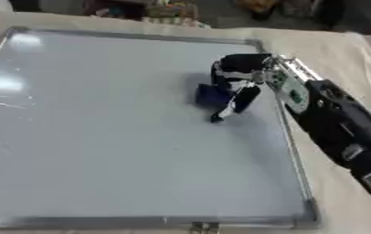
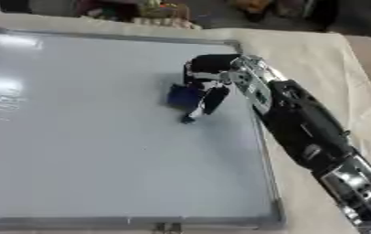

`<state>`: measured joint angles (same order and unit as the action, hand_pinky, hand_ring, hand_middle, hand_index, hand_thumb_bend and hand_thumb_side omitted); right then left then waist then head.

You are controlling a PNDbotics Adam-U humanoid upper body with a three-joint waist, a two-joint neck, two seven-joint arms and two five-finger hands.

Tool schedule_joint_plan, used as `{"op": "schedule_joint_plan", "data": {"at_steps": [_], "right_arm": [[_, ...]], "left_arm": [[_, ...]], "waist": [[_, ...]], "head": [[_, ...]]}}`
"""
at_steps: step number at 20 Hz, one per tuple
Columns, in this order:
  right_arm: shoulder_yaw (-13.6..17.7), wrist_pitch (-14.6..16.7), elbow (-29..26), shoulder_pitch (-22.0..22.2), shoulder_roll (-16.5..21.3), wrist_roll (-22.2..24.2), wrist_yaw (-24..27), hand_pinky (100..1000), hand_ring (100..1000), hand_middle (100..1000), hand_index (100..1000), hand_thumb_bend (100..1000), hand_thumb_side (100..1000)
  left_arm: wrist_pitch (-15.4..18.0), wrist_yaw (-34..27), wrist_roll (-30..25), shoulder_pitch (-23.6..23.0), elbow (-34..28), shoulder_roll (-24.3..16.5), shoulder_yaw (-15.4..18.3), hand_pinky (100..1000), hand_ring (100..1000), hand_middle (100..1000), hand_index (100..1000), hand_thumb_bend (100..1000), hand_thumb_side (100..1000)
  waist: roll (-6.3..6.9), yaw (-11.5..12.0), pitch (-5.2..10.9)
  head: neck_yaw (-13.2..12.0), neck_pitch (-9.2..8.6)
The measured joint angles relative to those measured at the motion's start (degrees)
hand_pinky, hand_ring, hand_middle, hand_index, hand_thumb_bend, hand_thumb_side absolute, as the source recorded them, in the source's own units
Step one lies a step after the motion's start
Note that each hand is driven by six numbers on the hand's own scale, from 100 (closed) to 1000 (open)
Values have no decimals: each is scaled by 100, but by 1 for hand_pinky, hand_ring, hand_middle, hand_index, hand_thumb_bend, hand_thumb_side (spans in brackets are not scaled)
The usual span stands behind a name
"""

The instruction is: Wipe the whiteboard clean with a brush.

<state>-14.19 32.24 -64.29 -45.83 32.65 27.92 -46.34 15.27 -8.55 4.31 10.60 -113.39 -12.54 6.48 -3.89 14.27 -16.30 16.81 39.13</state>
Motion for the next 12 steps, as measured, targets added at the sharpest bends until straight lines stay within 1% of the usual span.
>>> {"op": "schedule_joint_plan", "data": {"at_steps": [1, 2, 5, 7, 9, 10, 11, 12], "right_arm": [[0, -5, -5, 1, 0, -14, 0, 533, 546, 246, 305, 432, 568], [-1, -9, -7, 3, 0, -29, -1, 531, 544, 244, 306, 418, 593], [-2, -28, -10, 8, 0, -101, -16, 530, 543, 242, 307, 403, 597], [-2, -39, -10, 20, 0, -154, -36, 533, 544, 246, 311, 373, 590], [-2, -48, -10, 23, 0, -195, -49, 535, 543, 243, 313, 309, 556], [-2, -50, -10, 23, 0, -214, -50, 535, 540, 238, 302, 219, 493], [-2, -51, -10, 23, -1, -226, -51, 534, 537, 234, 294, 173, 451], [-2, -51, -10, 23, -1, -229, -51, 534, 536, 233, 286, 119, 385]], "left_arm": [[0, 0, 0, 0, 0, 0, 0, 371, 428, 432, 489, 100, 902], [0, 0, 0, 0, 0, 0, 0, 371, 428, 432, 489, 100, 901], [-1, 1, 1, 0, 1, 0, 0, 371, 428, 432, 489, 100, 901], [-1, 2, 1, 0, 1, 0, 0, 371, 428, 432, 489, 100, 901], [-1, 3, 1, 0, 2, 1, 0, 371, 428, 432, 489, 100, 900], [-1, 3, 1, 0, 2, 1, 0, 371, 428, 432, 489, 100, 901], [-1, 3, 1, 0, 2, 1, 0, 371, 428, 432, 490, 100, 902], [-1, 3, 1, 0, 3, 2, 0, 371, 428, 432, 490, 100, 903]], "waist": [[-3, -1, 0], [-8, -1, 0], [-11, -1, 0], [-11, -1, 0], [-11, 1, 0], [-11, 3, 0], [-11, 7, 0], [-11, 11, 0]], "head": [[0, -1], [0, -2], [-1, -22], [-1, -36], [-1, -42], [-1, -42], [0, -43], [0, -43]]}}
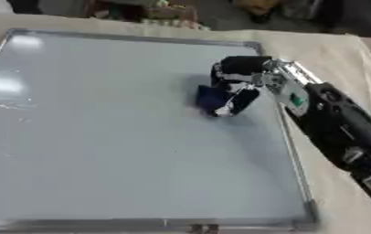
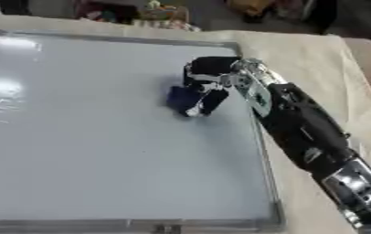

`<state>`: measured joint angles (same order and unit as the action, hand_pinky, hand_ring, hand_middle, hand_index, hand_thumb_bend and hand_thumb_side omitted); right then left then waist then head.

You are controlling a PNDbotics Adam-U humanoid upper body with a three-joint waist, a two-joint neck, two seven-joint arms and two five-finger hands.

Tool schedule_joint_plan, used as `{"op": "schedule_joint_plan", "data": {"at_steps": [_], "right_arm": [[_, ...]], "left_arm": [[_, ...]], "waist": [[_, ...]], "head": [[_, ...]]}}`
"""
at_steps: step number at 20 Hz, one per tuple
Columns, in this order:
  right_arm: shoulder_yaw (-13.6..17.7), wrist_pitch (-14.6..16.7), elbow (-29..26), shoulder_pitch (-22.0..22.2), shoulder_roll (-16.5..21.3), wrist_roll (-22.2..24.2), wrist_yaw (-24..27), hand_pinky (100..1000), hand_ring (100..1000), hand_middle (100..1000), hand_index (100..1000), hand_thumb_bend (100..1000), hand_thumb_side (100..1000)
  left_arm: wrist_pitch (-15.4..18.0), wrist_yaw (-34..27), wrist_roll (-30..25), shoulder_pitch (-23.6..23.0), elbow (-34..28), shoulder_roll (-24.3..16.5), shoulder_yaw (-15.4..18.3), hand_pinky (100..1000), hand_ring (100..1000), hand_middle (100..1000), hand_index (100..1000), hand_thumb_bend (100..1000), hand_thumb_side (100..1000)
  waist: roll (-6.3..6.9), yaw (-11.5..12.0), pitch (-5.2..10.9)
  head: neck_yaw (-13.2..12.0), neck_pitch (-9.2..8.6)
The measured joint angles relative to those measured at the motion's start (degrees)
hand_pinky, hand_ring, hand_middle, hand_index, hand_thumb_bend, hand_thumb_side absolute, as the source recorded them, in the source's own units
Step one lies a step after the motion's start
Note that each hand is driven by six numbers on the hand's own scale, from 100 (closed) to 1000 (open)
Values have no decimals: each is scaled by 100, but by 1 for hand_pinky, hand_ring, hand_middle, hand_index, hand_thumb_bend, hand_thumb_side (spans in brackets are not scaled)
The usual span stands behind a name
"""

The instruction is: Wipe the whiteboard clean with a brush.

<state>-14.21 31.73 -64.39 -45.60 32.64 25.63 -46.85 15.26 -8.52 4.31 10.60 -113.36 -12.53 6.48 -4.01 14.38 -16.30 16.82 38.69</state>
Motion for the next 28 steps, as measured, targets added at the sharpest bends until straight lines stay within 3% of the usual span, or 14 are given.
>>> {"op": "schedule_joint_plan", "data": {"at_steps": [7, 18, 21, 28], "right_arm": [[-1, -1, 8, -2, -10, 13, 2, 516, 511, 206, 264, 100, 202], [5, -104, 55, -28, -12, -103, 9, 498, 479, 190, 257, 100, 191], [3, -104, 55, -29, -12, -103, 26, 491, 456, 175, 253, 100, 134], [-90, -70, -32, -28, -12, -10, 174, 476, 437, 162, 256, 100, 100]], "left_arm": [[0, 0, 0, 0, 26, 1, 0, 371, 428, 432, 489, 100, 906], [0, 0, -1, -1, 27, 1, 0, 372, 428, 433, 490, 100, 906], [0, 0, -1, -1, 27, 1, 0, 372, 428, 433, 489, 100, 906], [0, 0, -1, -1, 27, 1, 0, 373, 428, 433, 489, 100, 904]], "waist": [[0, 10, -2], [0, 16, -4], [0, 20, -4], [0, 22, -4]], "head": [[10, -6], [43, -6], [43, -6], [39, -3]]}}
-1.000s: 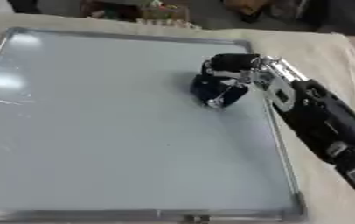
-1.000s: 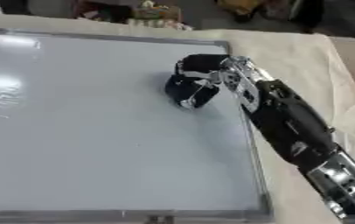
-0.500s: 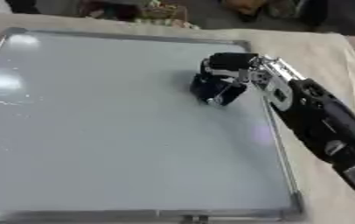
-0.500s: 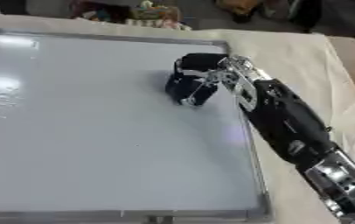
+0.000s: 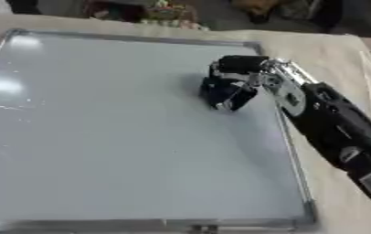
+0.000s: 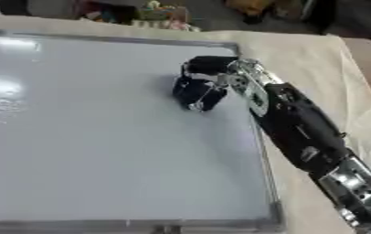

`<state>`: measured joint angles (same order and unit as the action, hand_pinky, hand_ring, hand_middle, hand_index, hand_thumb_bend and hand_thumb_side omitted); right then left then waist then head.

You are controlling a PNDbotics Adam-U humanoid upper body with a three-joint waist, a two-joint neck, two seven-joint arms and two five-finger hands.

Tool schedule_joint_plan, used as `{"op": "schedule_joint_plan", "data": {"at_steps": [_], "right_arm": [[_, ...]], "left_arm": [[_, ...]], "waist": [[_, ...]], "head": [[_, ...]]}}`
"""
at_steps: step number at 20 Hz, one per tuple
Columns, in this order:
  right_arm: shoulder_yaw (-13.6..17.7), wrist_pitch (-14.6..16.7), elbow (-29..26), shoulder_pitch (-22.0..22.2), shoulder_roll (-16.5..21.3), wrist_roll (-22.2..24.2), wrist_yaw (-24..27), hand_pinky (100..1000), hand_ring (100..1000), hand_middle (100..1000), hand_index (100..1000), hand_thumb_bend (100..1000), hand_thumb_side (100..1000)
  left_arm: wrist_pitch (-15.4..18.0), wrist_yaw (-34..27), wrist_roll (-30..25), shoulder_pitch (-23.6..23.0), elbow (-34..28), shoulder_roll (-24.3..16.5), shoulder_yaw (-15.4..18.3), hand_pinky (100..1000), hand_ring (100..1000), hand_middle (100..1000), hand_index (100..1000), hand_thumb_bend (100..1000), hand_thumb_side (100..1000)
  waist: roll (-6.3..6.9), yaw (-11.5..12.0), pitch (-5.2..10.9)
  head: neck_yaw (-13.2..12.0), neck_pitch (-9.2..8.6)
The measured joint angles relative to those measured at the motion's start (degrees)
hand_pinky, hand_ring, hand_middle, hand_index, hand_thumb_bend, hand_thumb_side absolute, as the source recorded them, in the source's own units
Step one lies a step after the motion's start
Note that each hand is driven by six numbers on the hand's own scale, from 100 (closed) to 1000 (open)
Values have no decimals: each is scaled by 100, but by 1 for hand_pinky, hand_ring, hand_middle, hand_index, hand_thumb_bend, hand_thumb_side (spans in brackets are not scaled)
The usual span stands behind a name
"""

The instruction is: Wipe the whiteboard clean with a brush.

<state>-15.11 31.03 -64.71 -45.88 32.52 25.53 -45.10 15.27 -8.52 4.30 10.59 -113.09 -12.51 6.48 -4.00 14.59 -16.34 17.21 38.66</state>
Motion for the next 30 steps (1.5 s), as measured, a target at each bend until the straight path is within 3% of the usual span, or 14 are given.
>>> {"op": "schedule_joint_plan", "data": {"at_steps": [17, 30], "right_arm": [[-474, 0, -692, 8, 15, 399, 288, 452, 412, 153, 248, 100, 100], [-465, -246, -611, 74, 9, 401, 273, 446, 412, 157, 249, 100, 100]], "left_arm": [[1, 0, -2, 3, 0, 0, -1, 372, 426, 433, 488, 100, 903], [5, 47, -5, 3, 0, 4, -1, 371, 425, 433, 487, 100, 904]], "waist": [[6, -2, -32], [18, 12, -71]], "head": [[-34, 109], [4, 97]]}}
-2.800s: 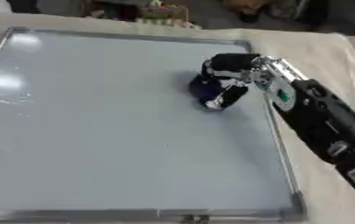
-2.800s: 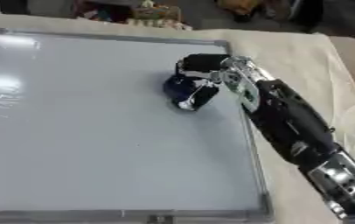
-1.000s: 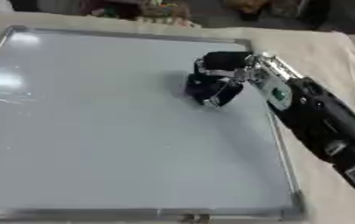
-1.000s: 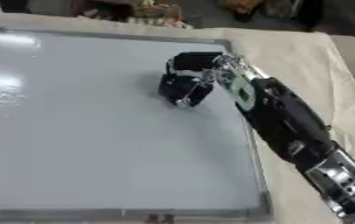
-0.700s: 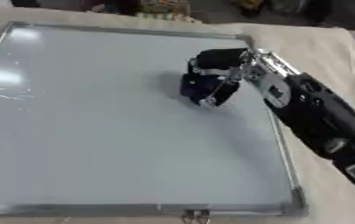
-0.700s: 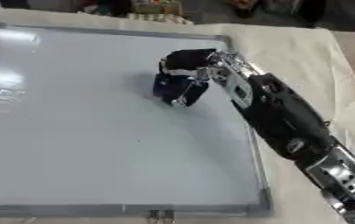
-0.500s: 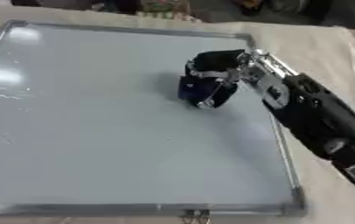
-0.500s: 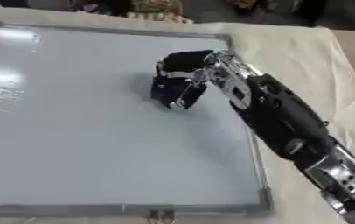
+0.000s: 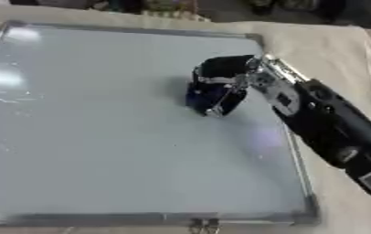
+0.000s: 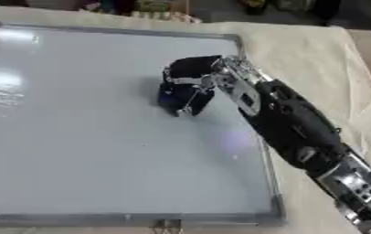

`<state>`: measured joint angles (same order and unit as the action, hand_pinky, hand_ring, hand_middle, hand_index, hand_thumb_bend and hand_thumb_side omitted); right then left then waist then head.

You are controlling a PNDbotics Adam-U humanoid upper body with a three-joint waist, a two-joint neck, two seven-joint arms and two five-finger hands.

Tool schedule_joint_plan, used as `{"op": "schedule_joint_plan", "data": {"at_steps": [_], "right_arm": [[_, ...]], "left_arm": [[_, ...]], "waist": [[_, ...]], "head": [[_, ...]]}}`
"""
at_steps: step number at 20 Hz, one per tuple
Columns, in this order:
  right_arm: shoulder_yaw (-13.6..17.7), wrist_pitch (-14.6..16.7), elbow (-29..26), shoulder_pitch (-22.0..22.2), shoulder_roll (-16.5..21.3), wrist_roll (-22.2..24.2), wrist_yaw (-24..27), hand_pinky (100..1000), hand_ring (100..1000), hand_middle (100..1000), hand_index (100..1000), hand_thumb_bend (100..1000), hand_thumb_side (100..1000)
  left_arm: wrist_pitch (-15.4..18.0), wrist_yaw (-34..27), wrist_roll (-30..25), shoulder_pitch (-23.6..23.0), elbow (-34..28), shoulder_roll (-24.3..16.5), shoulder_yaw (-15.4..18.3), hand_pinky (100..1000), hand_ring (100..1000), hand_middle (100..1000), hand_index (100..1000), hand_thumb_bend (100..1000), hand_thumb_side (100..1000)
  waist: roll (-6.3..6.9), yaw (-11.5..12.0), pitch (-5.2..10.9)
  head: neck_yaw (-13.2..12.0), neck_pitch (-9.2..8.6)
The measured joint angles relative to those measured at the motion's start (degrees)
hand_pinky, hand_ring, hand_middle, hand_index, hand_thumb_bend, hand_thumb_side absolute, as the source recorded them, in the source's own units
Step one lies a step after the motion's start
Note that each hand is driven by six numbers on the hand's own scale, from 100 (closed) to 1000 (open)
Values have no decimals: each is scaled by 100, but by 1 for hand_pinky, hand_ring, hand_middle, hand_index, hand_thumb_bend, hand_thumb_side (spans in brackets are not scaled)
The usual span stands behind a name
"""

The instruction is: Wipe the whiteboard clean with a brush.

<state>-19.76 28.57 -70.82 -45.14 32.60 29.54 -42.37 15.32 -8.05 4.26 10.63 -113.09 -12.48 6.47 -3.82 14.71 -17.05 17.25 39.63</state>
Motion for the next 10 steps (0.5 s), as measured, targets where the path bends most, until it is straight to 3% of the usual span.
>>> {"op": "schedule_joint_plan", "data": {"at_steps": [10], "right_arm": [[260, -238, 325, -29, -10, -290, -120, 443, 409, 158, 249, 100, 100]], "left_arm": [[20, 26, -8, 0, 0, 4, 0, 370, 424, 433, 486, 100, 906]], "waist": [[1, 14, -37]], "head": [[7, -97]]}}
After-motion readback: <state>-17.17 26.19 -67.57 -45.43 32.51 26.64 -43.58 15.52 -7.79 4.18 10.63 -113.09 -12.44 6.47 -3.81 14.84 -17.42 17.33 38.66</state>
